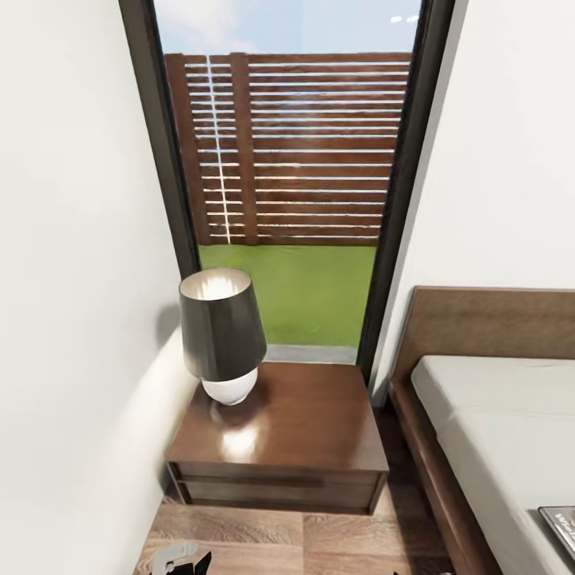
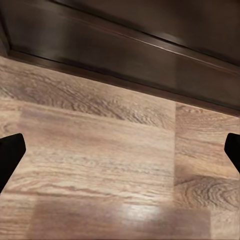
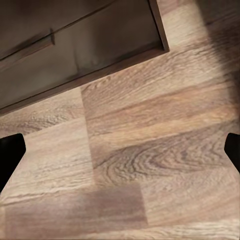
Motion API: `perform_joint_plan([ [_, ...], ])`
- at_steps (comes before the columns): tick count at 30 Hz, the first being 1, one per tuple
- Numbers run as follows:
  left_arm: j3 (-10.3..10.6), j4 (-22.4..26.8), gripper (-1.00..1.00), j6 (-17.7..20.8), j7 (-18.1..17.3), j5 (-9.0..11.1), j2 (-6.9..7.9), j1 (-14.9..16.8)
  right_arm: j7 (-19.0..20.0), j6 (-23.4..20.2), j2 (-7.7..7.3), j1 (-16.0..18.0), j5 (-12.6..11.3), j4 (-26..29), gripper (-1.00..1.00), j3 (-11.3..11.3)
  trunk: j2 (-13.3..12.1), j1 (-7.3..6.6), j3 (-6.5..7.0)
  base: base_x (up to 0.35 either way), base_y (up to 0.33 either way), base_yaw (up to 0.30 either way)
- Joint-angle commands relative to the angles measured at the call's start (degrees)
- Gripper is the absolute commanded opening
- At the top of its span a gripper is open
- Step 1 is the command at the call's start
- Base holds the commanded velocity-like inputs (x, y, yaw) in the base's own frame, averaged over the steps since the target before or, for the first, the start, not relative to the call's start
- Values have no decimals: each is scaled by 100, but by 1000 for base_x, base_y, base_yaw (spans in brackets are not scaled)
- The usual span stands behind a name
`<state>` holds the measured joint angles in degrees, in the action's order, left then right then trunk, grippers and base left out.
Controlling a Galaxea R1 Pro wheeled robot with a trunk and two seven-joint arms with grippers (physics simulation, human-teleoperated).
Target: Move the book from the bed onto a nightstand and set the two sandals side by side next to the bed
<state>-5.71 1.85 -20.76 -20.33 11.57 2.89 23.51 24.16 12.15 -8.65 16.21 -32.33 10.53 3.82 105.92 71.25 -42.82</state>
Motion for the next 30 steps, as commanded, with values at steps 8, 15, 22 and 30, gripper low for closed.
perform_joint_plan([
  [8, -44, -9, 100, 2, -50, 21, 1, 4, 19, 22, -1, 4, -54, -7, 100, 40, 2, 0, -5, 74, 0, 0],
  [15, -44, -8, 100, 2, -50, 21, 1, 4, 19, 21, -1, 4, -54, -7, 100, 40, 2, 0, -5, 263, 0, 0],
  [22, -44, -9, 100, 2, -50, 21, 1, 4, 33, 17, -5, 4, -54, -7, 100, 40, 2, 0, -5, 73, 0, -6],
  [30, -45, -7, 100, 2, -50, 21, 1, 4, 39, 18, -3, 4, -54, -7, 100, 40, 2, 0, -5, 3, 0, -195],
])
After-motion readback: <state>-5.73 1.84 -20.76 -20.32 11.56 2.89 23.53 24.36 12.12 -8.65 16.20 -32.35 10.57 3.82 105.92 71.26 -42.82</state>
